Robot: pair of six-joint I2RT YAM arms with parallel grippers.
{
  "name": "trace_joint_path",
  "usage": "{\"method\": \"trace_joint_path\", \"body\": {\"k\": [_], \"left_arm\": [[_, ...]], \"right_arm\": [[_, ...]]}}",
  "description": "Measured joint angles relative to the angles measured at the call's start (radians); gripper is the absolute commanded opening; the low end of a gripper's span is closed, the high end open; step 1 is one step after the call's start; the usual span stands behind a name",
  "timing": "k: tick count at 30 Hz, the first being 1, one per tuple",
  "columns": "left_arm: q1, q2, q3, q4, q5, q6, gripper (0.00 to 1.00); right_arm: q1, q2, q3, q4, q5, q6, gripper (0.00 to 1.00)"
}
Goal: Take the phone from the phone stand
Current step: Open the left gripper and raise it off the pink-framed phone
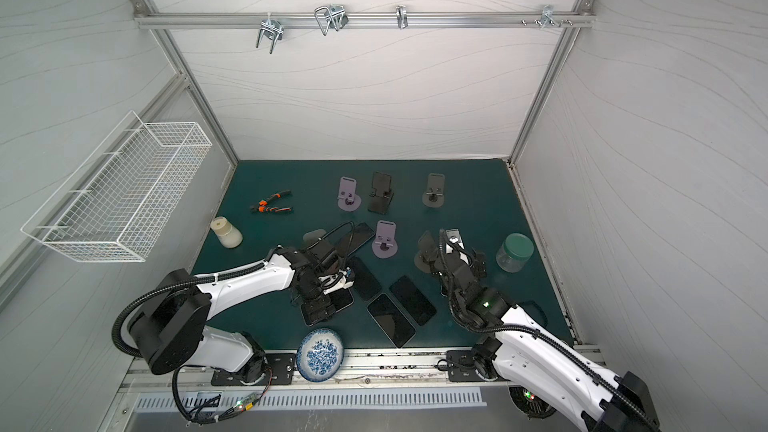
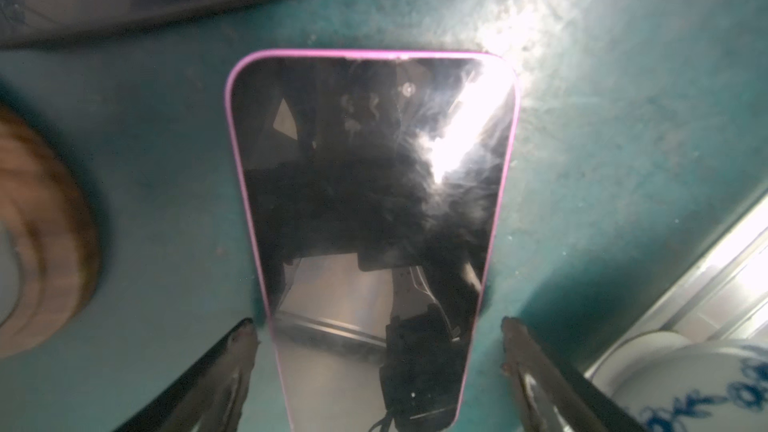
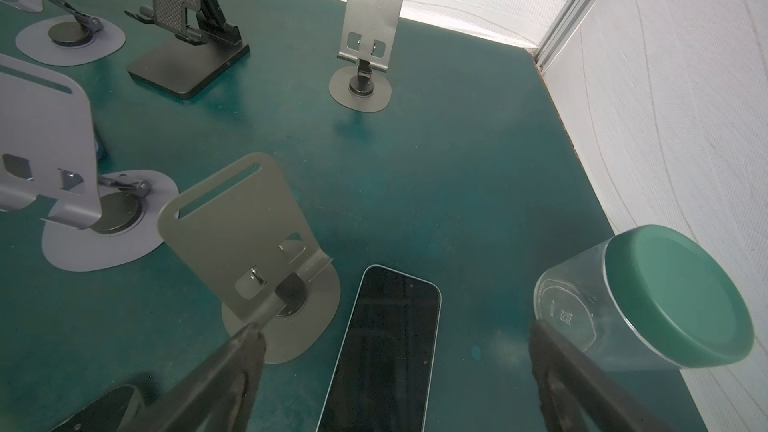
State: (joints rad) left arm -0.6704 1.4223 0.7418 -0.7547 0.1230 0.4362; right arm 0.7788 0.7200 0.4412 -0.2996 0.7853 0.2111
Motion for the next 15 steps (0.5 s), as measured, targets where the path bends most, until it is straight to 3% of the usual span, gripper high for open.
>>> {"method": "trace_joint_path", "body": {"k": [15], "left_arm": [[0.011, -0.082, 0.000, -0.054, 0.026, 0.017, 0.98]], "right_arm": [[0.005, 0.005, 0.000, 0.000, 0.000, 0.000, 0.99]]}}
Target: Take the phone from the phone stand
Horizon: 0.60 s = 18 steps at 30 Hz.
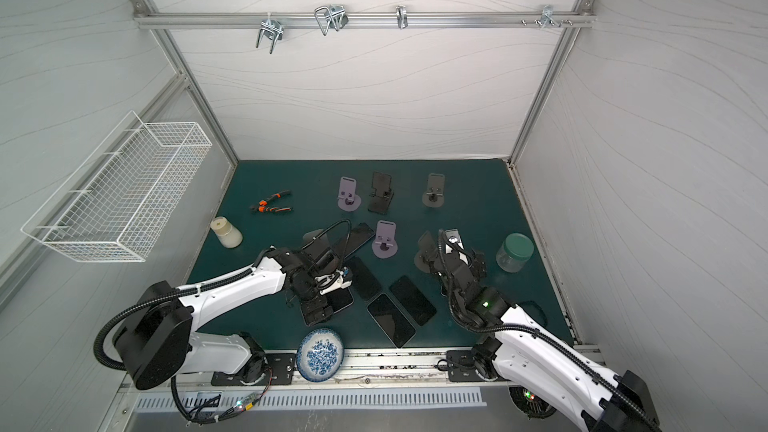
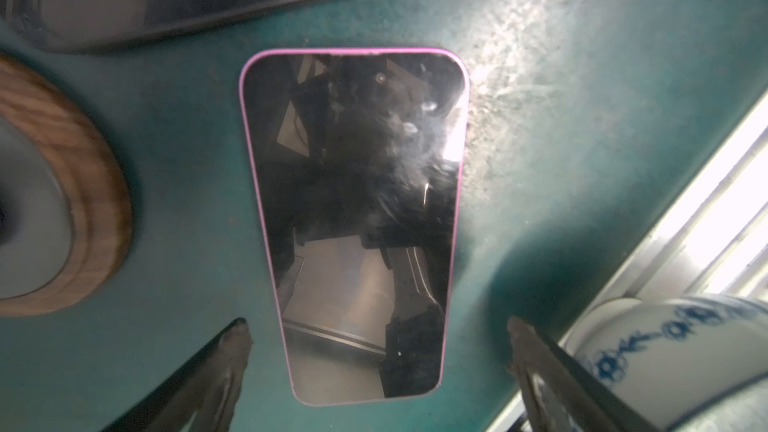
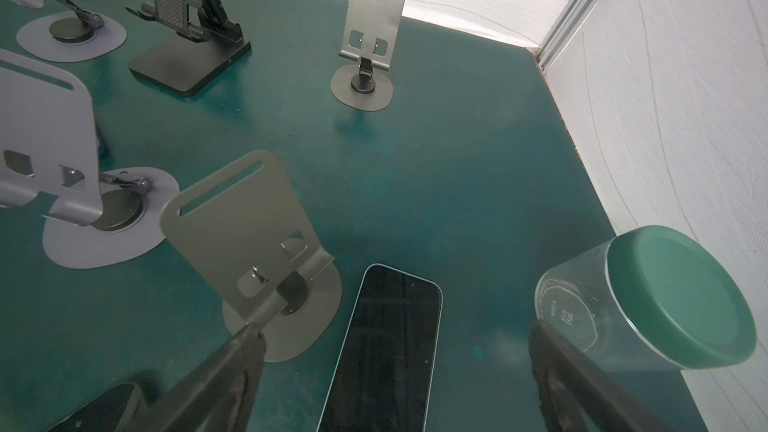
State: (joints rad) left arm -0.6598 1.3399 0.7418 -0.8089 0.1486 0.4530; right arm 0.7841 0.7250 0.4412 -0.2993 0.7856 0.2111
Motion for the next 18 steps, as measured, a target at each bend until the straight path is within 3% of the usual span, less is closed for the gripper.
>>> {"method": "trace_joint_path", "body": {"k": [18], "left_arm": [[0.154, -0.089, 0.114, -0.153, 0.125, 0.046, 0.98]], "right_arm": [[0.005, 0.003, 0.000, 0.000, 0.001, 0.000, 0.99]]}}
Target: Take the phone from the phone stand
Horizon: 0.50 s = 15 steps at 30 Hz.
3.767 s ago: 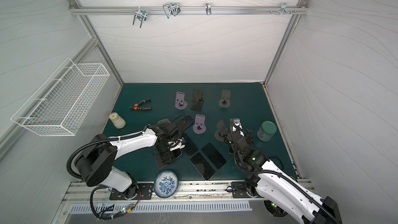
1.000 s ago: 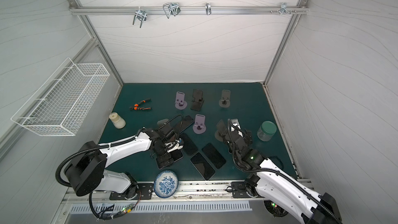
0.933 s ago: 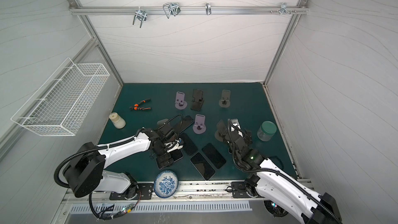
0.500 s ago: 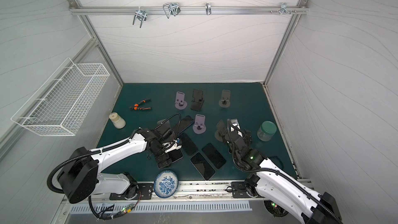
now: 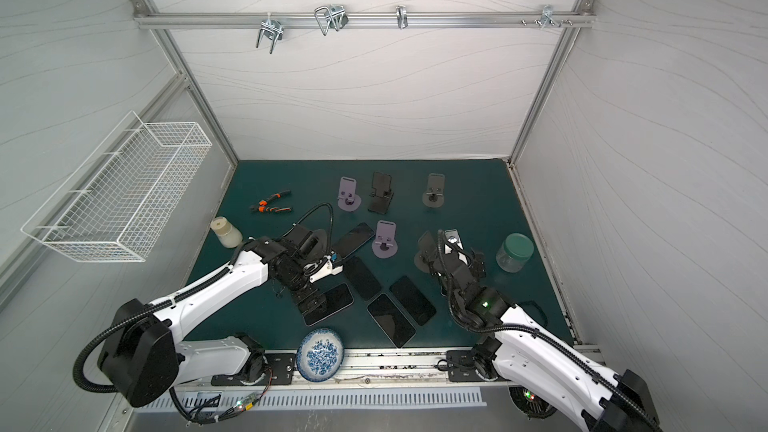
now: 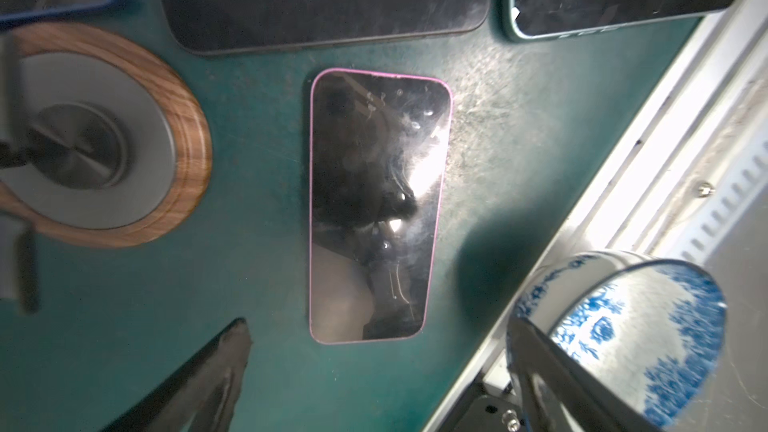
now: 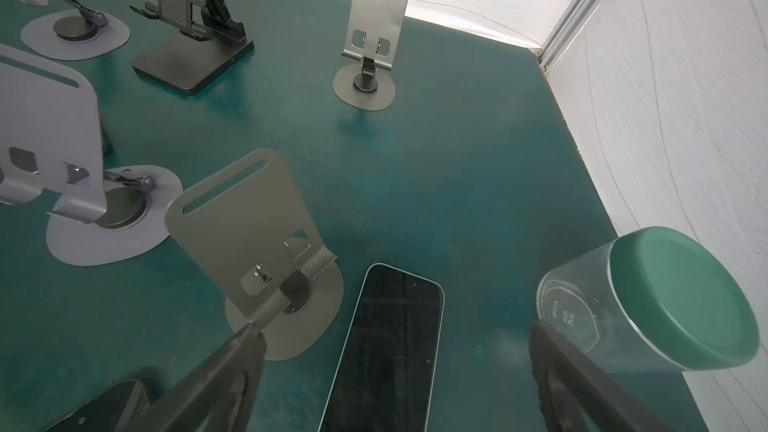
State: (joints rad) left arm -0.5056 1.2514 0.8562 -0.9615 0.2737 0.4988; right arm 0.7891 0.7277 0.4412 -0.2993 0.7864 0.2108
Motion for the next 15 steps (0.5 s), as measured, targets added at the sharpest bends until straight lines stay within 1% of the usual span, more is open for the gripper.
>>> {"method": "trace_joint_path", "body": {"k": [9, 12, 15], "left_arm": [[0.098, -0.039, 0.135, -0.104, 0.082, 0.007, 0.99], [0.139, -0.044, 0.180, -0.127, 0.113, 0.006, 0.99], [0.199, -0.050, 0.211, -0.133, 0.145, -0.006, 0.99]], "right_arm": [[0.002, 0.009, 0.000, 0.000, 0.004, 0.000, 0.99], [0.002, 0.012, 0.000, 0.000, 0.006, 0.000, 0.99], [0.003, 0.013, 0.000, 0.000, 0.010, 0.000, 0.99]]}}
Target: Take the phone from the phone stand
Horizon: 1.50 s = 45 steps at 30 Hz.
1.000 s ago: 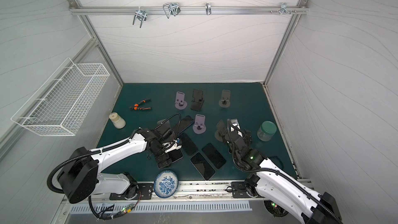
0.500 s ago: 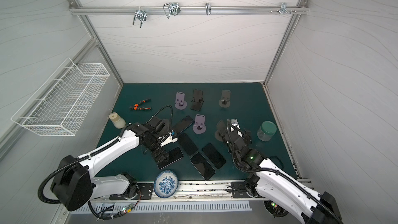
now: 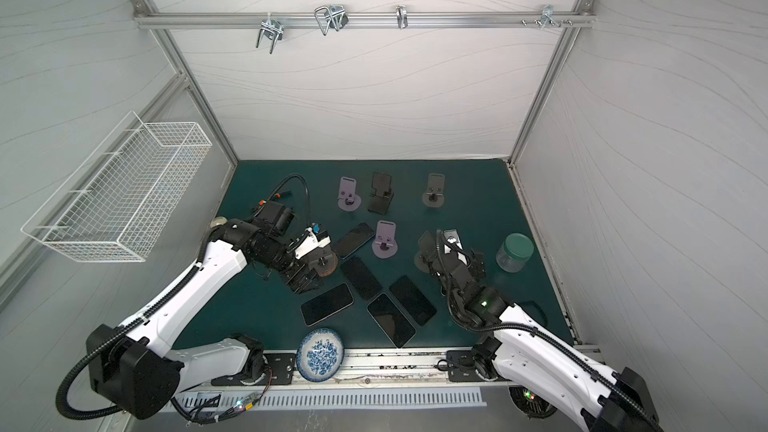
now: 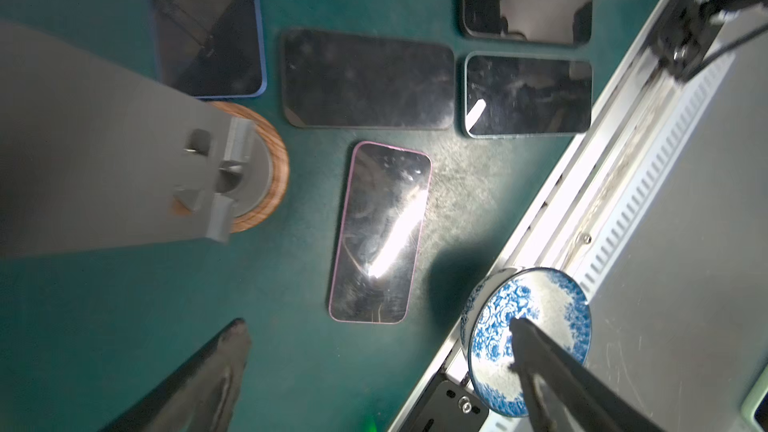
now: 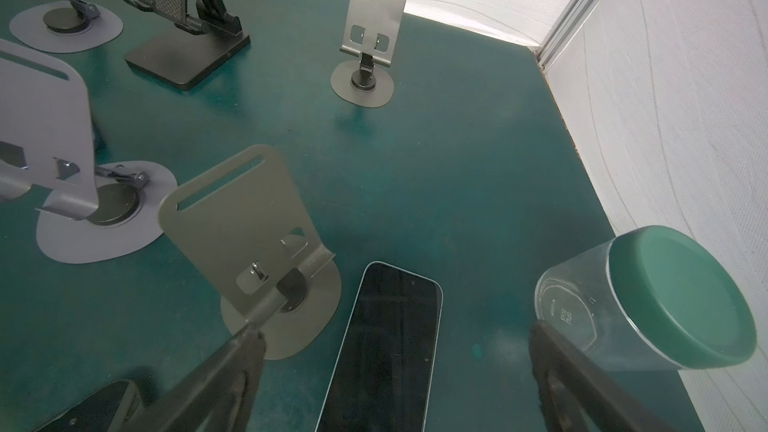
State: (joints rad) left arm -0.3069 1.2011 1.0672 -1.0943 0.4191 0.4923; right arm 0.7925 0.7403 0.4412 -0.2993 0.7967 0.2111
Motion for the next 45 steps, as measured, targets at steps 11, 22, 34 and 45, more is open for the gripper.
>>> {"method": "trace_joint_path", "body": {"k": [11, 22, 34, 45], "left_arm": [[0.272, -0.001, 0.003, 0.146, -0.022, -0.167, 1.00], [0.441, -0.003, -0.248, 0.526, -0.162, -0.324, 1.00], [0.465, 0.031, -0.508, 1.009, -0.211, -0.403, 1.00], [0.465, 0.061, -0.661, 1.403, -0.212, -0.462, 1.00]], "right_arm": [[-0.010, -0.051, -0.011, 0.018, 0.091, 0.028, 0.99], [-0.340, -0.152, -0.095, 0.174, -0.075, -0.029, 0.99], [-0.457, -0.023, -0.221, 0.448, -0.206, -0.180, 0.99], [-0.620, 0.154, -0.271, 0.706, -0.414, -0.227, 0.99]]}}
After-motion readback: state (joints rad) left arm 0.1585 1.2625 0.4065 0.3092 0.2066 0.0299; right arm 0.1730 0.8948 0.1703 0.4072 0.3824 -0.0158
